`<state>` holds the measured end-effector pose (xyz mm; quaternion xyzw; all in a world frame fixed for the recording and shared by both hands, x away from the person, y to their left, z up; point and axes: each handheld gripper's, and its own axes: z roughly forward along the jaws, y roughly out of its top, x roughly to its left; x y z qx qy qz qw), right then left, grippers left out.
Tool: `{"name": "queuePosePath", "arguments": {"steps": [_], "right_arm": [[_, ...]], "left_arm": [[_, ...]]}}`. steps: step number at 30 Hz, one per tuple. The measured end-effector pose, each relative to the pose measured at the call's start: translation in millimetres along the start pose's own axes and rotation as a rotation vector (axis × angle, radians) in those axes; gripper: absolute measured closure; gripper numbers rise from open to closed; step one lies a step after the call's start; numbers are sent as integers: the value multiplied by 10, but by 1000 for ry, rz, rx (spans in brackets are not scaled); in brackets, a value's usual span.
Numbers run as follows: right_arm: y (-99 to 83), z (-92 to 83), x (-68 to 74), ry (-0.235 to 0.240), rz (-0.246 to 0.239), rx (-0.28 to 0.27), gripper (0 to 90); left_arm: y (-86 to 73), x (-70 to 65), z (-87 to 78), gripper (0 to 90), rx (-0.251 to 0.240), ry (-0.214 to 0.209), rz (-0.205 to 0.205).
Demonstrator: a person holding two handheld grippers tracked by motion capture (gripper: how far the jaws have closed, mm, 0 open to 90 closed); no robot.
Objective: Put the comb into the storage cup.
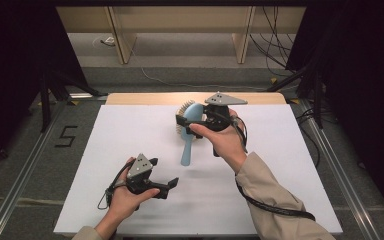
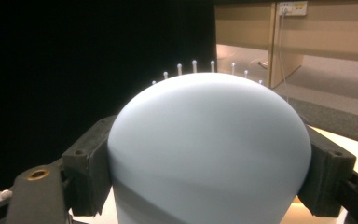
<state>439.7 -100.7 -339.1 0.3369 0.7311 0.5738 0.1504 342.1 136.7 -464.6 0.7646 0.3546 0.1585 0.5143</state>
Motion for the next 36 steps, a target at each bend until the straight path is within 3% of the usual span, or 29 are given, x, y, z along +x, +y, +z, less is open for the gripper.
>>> {"name": "queuePosePath", "arguments": {"steps": [13, 24, 36], "right_arm": [[37, -68, -99, -33, -13, -46, 203], [60, -96, -144, -59, -14, -70, 203], [98, -128, -181, -81, -17, -103, 203]], "left_arm": [[-48, 14, 18, 0, -19, 2, 1], [-54, 44, -1, 0, -37, 36, 12], [-52, 58, -6, 0, -46, 44, 19]]}}
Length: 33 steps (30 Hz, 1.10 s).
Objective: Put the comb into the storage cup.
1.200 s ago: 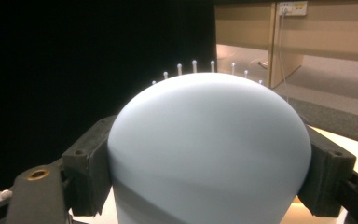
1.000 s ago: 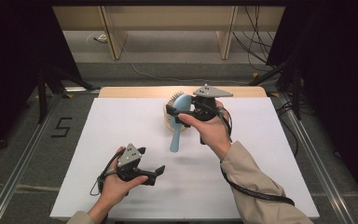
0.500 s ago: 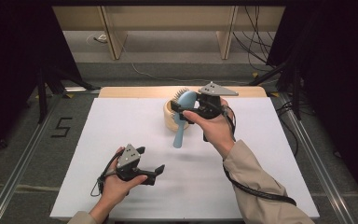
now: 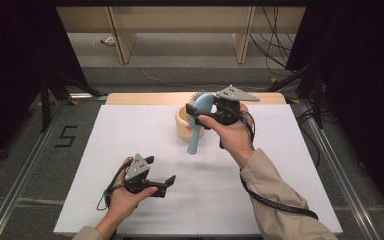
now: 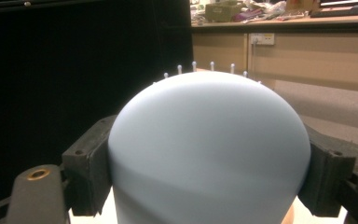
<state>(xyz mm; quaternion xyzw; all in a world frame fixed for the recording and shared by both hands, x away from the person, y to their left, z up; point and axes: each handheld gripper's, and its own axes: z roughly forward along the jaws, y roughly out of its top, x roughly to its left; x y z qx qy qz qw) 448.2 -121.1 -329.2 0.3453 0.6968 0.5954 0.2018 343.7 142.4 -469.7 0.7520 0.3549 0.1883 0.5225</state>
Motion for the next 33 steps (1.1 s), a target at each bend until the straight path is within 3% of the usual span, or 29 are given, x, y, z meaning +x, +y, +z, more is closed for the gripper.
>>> {"name": "queuePosePath", "arguments": {"steps": [33], "right_arm": [[92, -68, -98, -40, 10, -61, 203]], "left_arm": [[14, 25, -20, 0, -8, 16, 9]]}}
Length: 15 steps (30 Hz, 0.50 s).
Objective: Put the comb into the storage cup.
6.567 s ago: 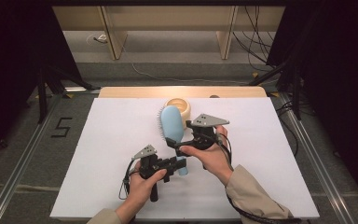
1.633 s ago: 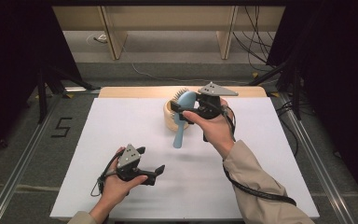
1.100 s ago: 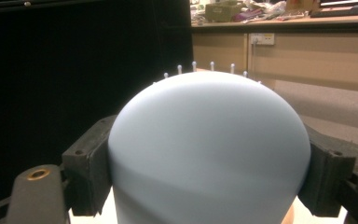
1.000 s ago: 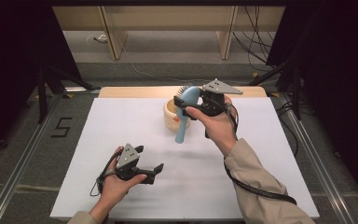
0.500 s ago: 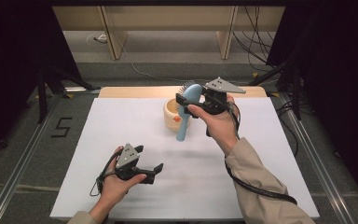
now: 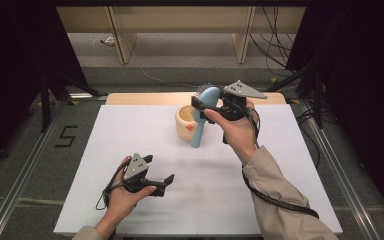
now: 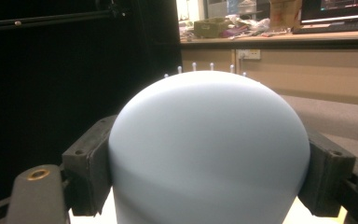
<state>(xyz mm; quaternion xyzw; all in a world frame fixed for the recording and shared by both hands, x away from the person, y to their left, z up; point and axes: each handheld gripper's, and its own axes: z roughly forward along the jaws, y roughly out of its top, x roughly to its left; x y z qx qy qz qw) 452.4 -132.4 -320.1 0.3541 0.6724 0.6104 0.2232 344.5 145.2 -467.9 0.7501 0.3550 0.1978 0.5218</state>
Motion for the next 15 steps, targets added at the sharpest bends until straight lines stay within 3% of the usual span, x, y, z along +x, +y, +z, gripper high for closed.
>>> {"name": "queuePosePath", "arguments": {"steps": [6, 10, 15], "right_arm": [[22, -2, -12, -6, 5, -8, 203], [44, -3, -15, -8, 1, -14, 204], [70, -6, -30, -15, 3, -20, 204]], "left_arm": [[1, 17, -12, 0, 5, 7, 16], [1, 36, -43, 0, 15, 20, 61], [-17, 110, -118, 0, 20, 32, 69]]}}
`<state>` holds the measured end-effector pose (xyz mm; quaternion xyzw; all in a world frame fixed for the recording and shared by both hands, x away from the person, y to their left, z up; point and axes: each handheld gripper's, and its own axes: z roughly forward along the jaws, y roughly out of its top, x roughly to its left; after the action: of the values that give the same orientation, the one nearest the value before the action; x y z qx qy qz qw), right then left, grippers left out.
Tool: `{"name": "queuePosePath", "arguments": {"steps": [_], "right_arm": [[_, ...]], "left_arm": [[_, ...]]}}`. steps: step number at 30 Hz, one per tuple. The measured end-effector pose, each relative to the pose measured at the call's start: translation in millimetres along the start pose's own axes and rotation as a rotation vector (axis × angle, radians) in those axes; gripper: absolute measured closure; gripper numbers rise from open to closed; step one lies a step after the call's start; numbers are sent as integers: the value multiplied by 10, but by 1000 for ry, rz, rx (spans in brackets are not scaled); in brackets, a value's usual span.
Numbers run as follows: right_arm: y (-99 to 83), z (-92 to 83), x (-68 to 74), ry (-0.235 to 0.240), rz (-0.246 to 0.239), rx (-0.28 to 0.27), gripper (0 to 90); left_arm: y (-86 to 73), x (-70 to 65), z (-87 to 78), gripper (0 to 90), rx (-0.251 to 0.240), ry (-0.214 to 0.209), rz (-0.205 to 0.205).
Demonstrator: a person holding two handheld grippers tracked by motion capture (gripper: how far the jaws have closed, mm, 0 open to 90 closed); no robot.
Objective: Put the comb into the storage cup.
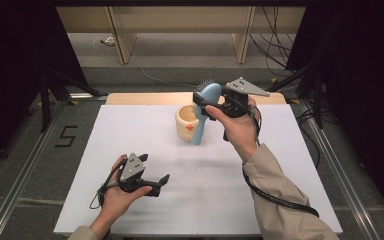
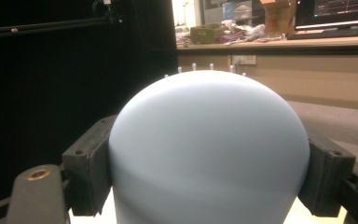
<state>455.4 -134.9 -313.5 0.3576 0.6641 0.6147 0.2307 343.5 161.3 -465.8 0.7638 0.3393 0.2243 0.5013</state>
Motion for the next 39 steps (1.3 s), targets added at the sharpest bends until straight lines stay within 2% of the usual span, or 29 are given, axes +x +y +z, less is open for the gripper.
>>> {"name": "queuePosePath", "arguments": {"steps": [8, 16, 39], "right_arm": [[28, 4, -18, -10, -1, -5, 204], [47, 24, -34, -15, 2, -11, 204], [94, 80, -92, -39, -2, -26, 204]], "left_arm": [[-57, 84, -102, 0, 11, 20, 15], [-95, 143, -166, 4, 14, 27, 11], [-116, 144, -168, 20, 13, 30, 0]]}}
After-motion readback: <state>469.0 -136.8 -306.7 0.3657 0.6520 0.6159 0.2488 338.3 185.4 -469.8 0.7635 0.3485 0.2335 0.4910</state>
